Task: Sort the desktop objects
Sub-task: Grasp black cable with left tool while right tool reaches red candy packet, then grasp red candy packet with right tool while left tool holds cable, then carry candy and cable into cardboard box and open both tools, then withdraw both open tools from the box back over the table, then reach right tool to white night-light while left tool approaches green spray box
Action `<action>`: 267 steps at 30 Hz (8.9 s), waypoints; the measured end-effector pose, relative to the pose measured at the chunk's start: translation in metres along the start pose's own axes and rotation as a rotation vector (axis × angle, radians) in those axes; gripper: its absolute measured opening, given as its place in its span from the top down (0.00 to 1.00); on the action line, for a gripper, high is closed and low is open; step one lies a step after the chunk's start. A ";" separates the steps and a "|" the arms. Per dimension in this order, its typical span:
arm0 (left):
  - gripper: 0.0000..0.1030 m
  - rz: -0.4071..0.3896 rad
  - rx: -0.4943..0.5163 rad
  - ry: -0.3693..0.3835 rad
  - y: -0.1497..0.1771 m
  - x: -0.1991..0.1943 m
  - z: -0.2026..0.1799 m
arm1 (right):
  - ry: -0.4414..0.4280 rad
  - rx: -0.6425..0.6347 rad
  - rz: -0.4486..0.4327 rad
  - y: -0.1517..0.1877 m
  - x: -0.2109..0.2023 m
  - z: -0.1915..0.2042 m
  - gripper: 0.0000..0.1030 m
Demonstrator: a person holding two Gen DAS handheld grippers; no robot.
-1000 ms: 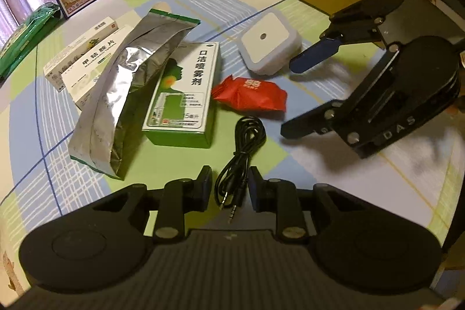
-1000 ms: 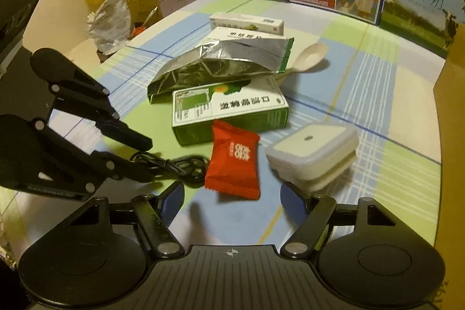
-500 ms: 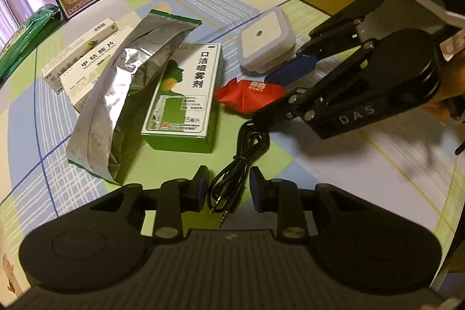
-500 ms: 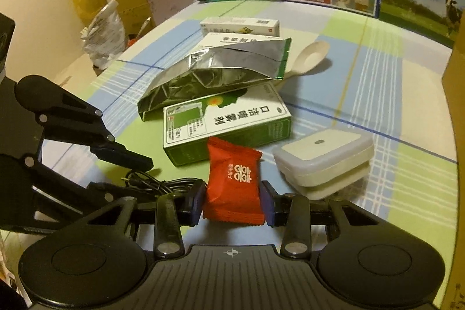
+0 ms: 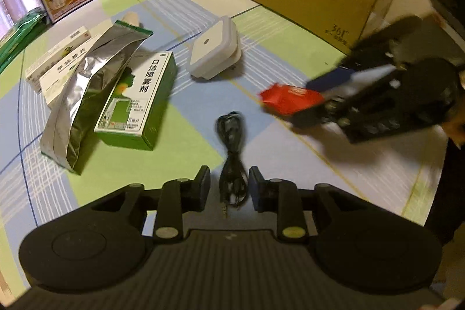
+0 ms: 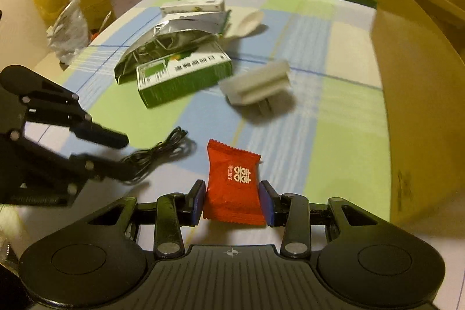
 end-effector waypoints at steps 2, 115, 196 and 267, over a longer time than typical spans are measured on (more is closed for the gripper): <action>0.76 -0.005 0.006 -0.026 0.000 0.001 -0.002 | 0.000 0.002 -0.009 0.006 -0.002 -0.002 0.64; 0.88 -0.360 -0.063 0.088 -0.259 0.000 -0.110 | 0.368 0.393 -0.468 -0.038 -0.173 -0.199 0.76; 0.13 -0.238 -0.309 -0.243 -0.088 -0.056 0.095 | 0.123 -0.051 -0.443 -0.090 -0.084 -0.038 0.21; 0.26 -0.137 -0.177 -0.175 -0.033 0.030 0.099 | -0.016 -0.259 -0.089 -0.087 0.038 -0.009 0.18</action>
Point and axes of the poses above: each gripper's, at about its wrist camera, not at the fingertips, and x roughly the way its jaws point, z to its left, y to its underside, the point moved 4 cm from there along x, roughly the way its jaws point, and after that the axes turned 4 degrees about -y, right-handed, at the moved point
